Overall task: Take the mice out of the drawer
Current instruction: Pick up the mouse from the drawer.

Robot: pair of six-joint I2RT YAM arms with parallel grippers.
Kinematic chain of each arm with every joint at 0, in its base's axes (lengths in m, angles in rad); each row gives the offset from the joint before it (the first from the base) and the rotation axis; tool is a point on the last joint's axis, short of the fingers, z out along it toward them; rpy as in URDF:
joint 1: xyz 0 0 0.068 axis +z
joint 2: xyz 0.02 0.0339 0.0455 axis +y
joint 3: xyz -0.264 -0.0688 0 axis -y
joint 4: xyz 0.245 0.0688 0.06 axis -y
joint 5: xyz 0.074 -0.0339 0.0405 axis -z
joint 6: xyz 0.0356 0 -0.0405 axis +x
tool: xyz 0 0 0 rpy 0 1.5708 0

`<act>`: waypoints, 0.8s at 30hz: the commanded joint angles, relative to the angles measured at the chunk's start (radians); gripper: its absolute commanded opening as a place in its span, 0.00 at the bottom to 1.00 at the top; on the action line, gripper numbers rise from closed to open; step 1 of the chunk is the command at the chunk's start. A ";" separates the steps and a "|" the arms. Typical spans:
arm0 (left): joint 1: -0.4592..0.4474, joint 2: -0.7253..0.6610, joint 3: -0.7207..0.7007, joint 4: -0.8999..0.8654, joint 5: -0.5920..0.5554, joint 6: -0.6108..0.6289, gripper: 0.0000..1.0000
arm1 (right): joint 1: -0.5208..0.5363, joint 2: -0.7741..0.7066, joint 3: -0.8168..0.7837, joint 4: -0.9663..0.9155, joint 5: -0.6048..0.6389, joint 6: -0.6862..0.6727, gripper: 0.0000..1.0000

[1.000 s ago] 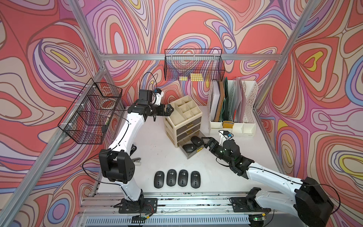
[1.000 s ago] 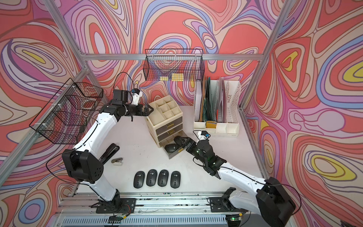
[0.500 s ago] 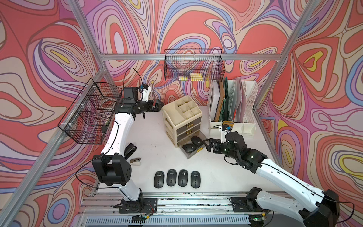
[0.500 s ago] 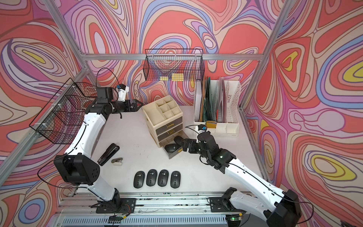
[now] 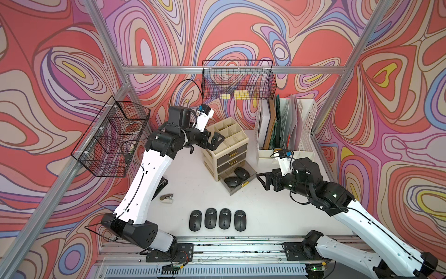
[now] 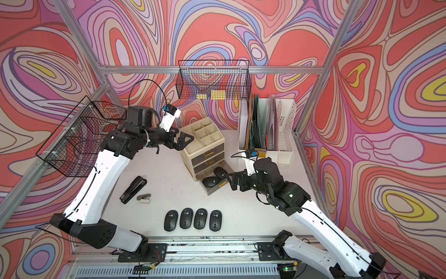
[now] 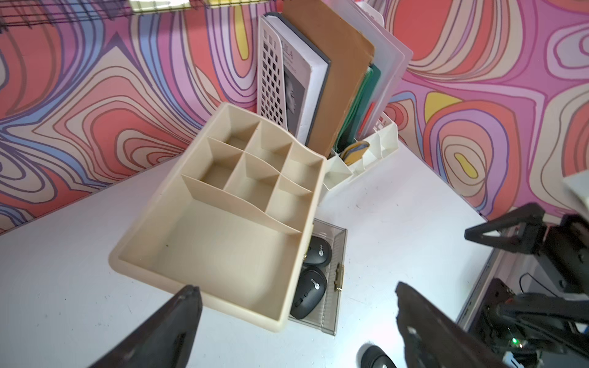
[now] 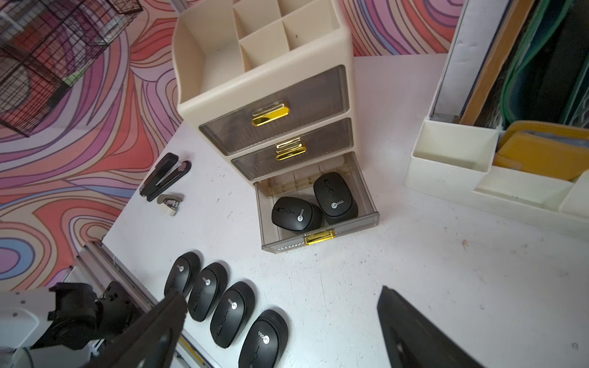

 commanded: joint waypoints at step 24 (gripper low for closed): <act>-0.334 0.295 -0.152 -0.071 -0.238 0.171 0.66 | 0.001 -0.357 -0.163 -0.138 -0.038 0.000 0.98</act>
